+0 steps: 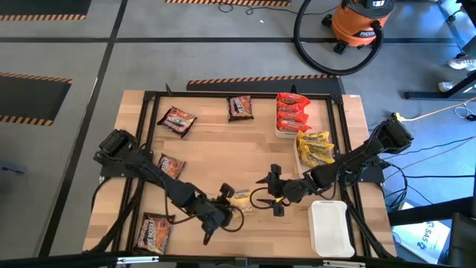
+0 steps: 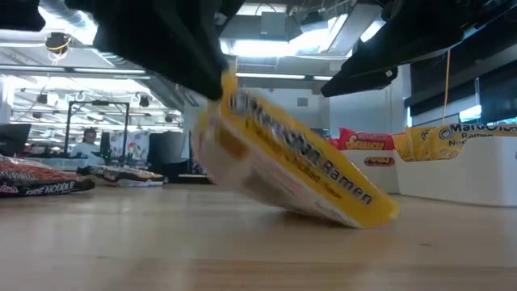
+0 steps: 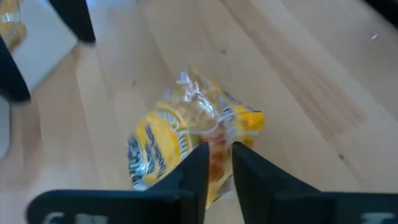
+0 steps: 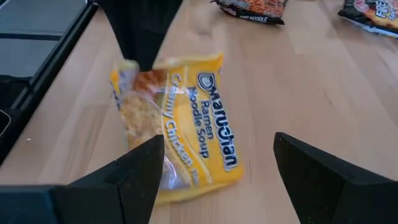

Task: Sort Maruchan noodles
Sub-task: Put the yellow noodle pack into the middle white bin

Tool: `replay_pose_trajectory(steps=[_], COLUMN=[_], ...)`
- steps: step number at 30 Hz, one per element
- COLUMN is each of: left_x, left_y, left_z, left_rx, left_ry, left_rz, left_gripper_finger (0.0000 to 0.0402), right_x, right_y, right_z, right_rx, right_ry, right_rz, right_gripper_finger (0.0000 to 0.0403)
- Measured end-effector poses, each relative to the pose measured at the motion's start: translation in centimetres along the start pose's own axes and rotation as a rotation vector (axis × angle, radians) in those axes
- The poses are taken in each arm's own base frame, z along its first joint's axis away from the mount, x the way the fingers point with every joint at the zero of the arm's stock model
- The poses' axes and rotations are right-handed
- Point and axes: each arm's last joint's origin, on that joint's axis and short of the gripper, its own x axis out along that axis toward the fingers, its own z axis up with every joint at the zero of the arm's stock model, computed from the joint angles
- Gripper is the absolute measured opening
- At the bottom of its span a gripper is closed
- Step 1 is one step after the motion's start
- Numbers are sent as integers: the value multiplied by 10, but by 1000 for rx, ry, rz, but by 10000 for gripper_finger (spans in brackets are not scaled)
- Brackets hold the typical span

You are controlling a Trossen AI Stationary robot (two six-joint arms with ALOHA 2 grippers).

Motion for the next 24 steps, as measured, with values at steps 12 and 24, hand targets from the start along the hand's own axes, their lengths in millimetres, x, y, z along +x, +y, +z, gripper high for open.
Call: replay_pose_trajectory(steps=[12,24], left_x=[-16,8], left_y=[-32,-23], left_z=[-8,-29], left_rx=[-163,-242], left_ry=[86,-20], left_rz=[59,112], left_gripper_finger=[105,105], right_x=[20,52], right_y=[-4,-11], right_z=[-10,-34], right_rx=[95,100], right_ry=[11,93], right_rz=[-42,-13], right_gripper_finger=[284,284])
